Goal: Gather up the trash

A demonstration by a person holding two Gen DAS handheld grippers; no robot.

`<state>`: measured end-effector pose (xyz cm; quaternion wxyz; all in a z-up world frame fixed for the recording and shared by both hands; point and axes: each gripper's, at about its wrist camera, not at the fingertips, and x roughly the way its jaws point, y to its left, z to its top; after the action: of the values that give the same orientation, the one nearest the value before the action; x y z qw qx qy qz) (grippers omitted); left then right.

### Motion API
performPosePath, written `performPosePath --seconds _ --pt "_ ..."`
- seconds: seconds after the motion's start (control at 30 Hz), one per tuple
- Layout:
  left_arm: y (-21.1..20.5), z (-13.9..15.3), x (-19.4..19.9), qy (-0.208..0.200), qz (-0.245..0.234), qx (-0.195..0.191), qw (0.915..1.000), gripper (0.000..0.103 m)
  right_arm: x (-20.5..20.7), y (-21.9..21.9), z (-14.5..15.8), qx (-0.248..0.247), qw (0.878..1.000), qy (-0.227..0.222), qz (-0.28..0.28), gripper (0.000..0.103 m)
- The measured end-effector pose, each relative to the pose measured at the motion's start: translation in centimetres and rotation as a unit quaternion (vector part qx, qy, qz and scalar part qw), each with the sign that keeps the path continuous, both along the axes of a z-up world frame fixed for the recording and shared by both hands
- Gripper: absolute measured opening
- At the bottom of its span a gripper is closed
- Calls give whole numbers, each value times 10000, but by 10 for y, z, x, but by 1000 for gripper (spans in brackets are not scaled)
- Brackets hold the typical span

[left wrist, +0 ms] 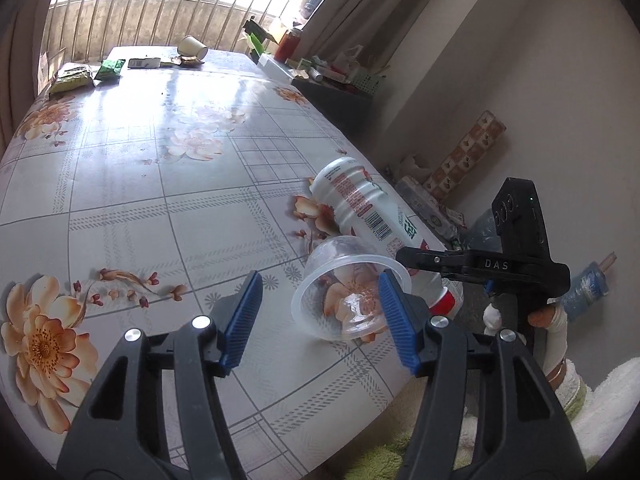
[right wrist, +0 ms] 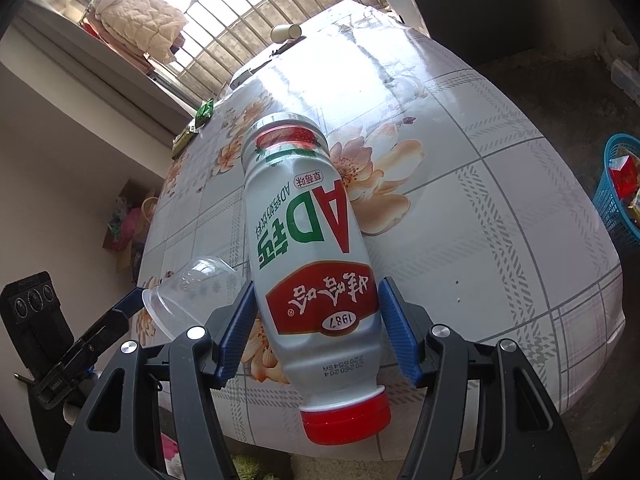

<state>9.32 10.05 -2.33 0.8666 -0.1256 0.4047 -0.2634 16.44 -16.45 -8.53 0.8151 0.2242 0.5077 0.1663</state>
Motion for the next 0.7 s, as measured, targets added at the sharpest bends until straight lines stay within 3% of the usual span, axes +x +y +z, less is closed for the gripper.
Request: performPosePath --seconds 0.1,0.2,0.27,0.3,0.7 --pt "-13 -17 6 229 39 365 9991 54 1 0 -2 23 10000 21 -3 60" --pt "-22 -33 16 554 65 292 9980 32 0 -2 -2 12 10000 26 -28 60" --pt "-23 -38 20 676 102 159 9975 11 -1 -3 -1 4 10000 29 -54 60" --pt "-24 -38 21 699 108 121 9974 7 -2 -4 -1 10 10000 35 -69 60" --pt "-12 4 22 456 439 -47 9980 1 -2 -4 -3 56 9999 42 -130 60"
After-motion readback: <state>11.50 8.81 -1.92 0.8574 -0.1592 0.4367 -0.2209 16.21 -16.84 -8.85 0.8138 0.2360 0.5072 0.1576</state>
